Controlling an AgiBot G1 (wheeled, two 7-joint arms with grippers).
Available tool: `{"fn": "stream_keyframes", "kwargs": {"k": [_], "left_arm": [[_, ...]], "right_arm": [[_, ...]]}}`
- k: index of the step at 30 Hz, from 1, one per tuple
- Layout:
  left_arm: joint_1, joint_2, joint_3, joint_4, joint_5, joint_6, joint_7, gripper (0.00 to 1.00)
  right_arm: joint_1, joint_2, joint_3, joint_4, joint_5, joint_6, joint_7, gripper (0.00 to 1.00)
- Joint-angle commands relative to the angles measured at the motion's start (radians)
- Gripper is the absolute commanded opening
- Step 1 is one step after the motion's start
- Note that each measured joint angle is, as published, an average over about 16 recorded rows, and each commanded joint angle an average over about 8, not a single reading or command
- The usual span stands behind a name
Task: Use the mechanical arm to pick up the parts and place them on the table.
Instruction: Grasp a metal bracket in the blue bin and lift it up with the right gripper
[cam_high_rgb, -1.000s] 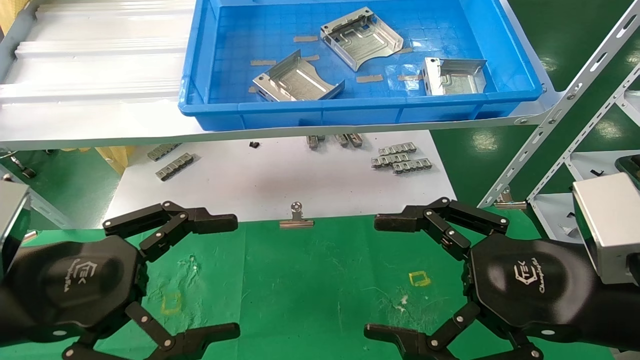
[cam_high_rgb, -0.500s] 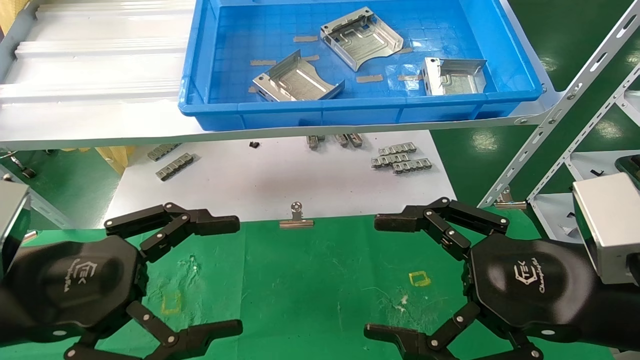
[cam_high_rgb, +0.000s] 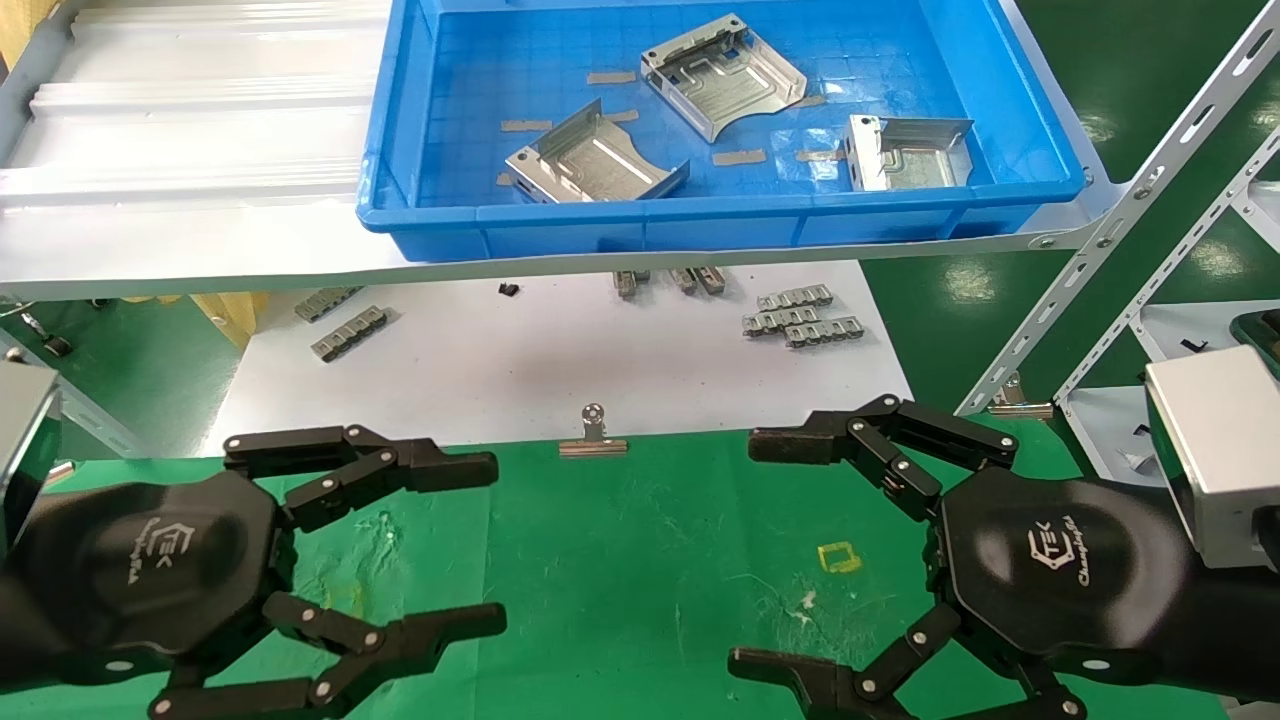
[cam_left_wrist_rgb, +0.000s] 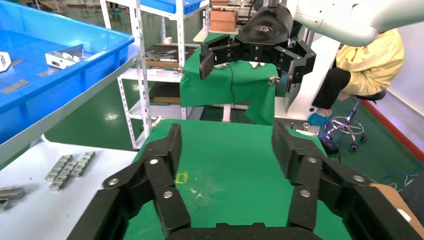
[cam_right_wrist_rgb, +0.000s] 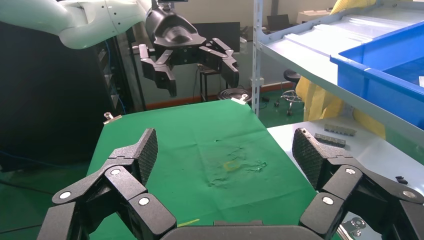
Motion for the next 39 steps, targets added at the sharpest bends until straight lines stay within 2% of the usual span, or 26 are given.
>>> {"fn": "stream_keyframes", "kwargs": {"k": [1, 9, 12, 16, 21, 26, 34, 35, 36, 39], "left_arm": [[0.000, 0.000, 0.000, 0.000, 0.000, 0.000, 0.000, 0.00], [0.000, 0.000, 0.000, 0.000, 0.000, 0.000, 0.000, 0.00], [0.000, 0.000, 0.000, 0.001, 0.000, 0.000, 0.000, 0.00], [0.000, 0.000, 0.001, 0.001, 0.000, 0.000, 0.001, 0.00], [-0.001, 0.000, 0.001, 0.001, 0.000, 0.000, 0.001, 0.00], [-0.001, 0.000, 0.001, 0.001, -0.001, 0.000, 0.001, 0.00], [-0.001, 0.000, 0.002, 0.001, -0.001, 0.000, 0.001, 0.00], [-0.001, -0.001, 0.002, 0.001, -0.001, 0.000, 0.001, 0.00], [-0.001, -0.001, 0.002, 0.001, -0.001, 0.000, 0.001, 0.00], [-0.001, -0.001, 0.002, 0.001, -0.001, 0.000, 0.001, 0.00]], "right_arm": [[0.000, 0.000, 0.000, 0.000, 0.000, 0.000, 0.000, 1.00], [0.017, -0.006, 0.003, -0.002, -0.006, 0.008, -0.005, 1.00], [0.070, -0.032, -0.001, -0.020, -0.029, 0.029, -0.009, 1.00], [0.202, -0.101, -0.028, -0.090, -0.108, 0.080, -0.009, 1.00], [0.411, -0.218, -0.102, -0.253, -0.286, 0.175, 0.005, 1.00], [0.617, -0.363, -0.191, -0.467, -0.481, 0.299, 0.035, 1.00], [0.835, -0.588, -0.296, -0.803, -0.687, 0.479, 0.033, 0.99], [0.853, -0.613, -0.305, -0.843, -0.703, 0.499, 0.029, 0.96], [0.867, -0.636, -0.312, -0.879, -0.717, 0.517, 0.024, 0.87], [0.899, -0.696, -0.333, -0.975, -0.751, 0.568, 0.008, 0.49]]}}
